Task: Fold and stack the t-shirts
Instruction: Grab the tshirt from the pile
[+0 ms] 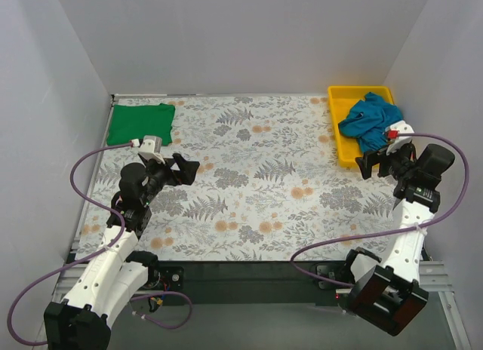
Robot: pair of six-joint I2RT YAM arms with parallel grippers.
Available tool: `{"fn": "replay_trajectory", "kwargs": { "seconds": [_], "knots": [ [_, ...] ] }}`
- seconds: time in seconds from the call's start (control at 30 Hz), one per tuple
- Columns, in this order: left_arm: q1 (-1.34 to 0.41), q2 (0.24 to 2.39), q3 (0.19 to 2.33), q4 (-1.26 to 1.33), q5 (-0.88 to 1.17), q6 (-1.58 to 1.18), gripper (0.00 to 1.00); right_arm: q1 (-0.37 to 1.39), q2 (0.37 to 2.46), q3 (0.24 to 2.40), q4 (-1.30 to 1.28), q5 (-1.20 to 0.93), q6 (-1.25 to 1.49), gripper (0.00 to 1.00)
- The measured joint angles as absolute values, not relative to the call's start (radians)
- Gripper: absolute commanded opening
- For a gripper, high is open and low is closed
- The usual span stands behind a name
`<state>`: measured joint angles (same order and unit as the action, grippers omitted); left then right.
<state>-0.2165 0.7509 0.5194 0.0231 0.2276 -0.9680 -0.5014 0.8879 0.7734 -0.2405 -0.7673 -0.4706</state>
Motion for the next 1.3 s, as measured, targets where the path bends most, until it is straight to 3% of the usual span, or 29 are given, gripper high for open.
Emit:
{"fn": "replay_trajectory", "kwargs": {
  "seconds": [0.2, 0.57, 0.97, 1.3],
  "knots": [
    [-0.218, 0.751, 0.519, 0.023, 0.231, -0.968, 0.98, -0.488, 1.127, 0.943, -0.266, -0.714, -0.461, 0.98],
    [-0.219, 0.752, 0.519, 0.029, 0.242, -0.965, 0.98, -0.303, 1.492, 1.166, -0.3, -0.398, -0.369, 0.95],
    [-0.22, 0.765, 0.519, 0.03, 0.248, -0.965, 0.98, -0.284, 1.666, 1.336, -0.331, -0.267, -0.265, 0.88],
    [-0.22, 0.765, 0.519, 0.031, 0.25, -0.965, 0.98, -0.263, 1.694, 1.373, -0.334, -0.226, -0.206, 0.79]
  ]
}}
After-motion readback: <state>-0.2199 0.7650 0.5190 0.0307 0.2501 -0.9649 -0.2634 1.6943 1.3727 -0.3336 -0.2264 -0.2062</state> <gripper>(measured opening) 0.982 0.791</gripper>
